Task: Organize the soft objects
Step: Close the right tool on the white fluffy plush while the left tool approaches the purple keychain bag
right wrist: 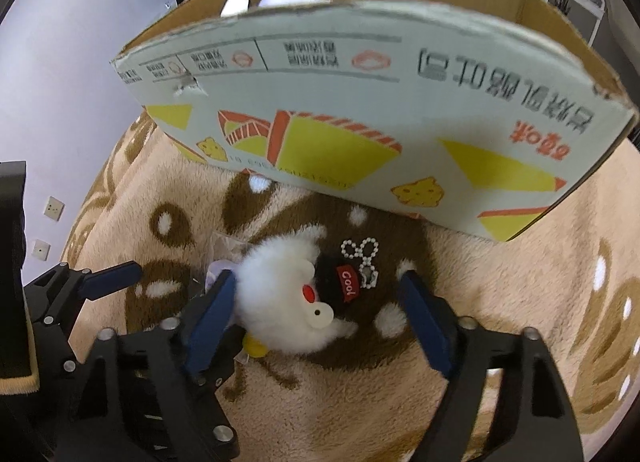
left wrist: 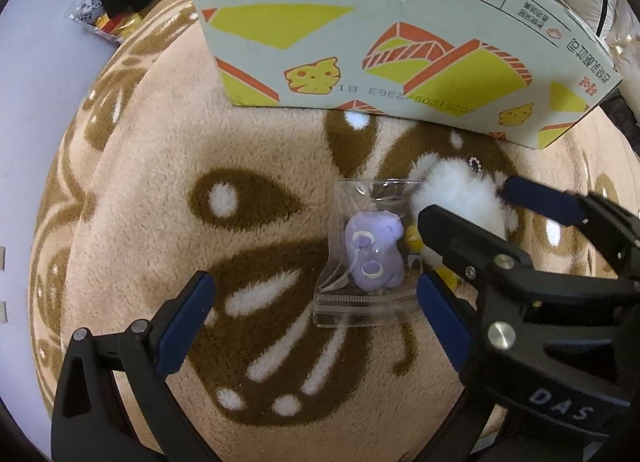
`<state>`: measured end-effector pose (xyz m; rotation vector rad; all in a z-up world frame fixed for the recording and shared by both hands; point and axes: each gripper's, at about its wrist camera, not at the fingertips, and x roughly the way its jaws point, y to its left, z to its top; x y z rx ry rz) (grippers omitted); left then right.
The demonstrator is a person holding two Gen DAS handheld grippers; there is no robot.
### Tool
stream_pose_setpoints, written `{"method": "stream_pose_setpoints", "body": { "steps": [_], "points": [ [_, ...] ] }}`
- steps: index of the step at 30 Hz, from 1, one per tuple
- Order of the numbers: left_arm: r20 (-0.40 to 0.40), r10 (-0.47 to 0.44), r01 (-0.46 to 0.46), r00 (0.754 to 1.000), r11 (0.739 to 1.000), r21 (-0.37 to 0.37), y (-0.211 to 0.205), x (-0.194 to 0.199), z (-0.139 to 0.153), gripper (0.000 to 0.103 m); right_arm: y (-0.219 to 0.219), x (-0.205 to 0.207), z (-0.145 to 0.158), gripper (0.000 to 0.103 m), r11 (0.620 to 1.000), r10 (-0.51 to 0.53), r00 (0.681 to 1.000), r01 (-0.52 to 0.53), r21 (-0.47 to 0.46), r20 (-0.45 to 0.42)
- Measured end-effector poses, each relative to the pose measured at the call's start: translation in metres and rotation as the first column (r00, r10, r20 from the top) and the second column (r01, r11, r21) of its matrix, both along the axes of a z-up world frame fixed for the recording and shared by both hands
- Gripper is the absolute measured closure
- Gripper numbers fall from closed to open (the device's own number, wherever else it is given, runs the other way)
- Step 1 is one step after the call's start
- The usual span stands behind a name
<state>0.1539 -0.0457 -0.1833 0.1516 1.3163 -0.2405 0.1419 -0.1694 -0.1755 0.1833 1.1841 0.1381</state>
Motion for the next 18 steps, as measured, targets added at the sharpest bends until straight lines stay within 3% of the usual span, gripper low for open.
{"method": "stream_pose_setpoints", "body": {
  "steps": [11, 18],
  "points": [
    [0.005, -0.016, 0.016, 1.000, 1.000, 0.018, -0.006, 0.002, -0.009, 0.004, 0.002, 0.003, -0.008, 0.051, 1.000, 0.013, 0.999, -0.012, 0.016, -0.033],
    [0.007, -0.020, 0.019, 1.000, 0.999, 0.025, -0.020, -0.003, -0.012, 0.004, 0.001, 0.005, -0.008, 0.056, 1.000, 0.018, 0.999, -0.017, 0.022, -0.045]
  ]
}}
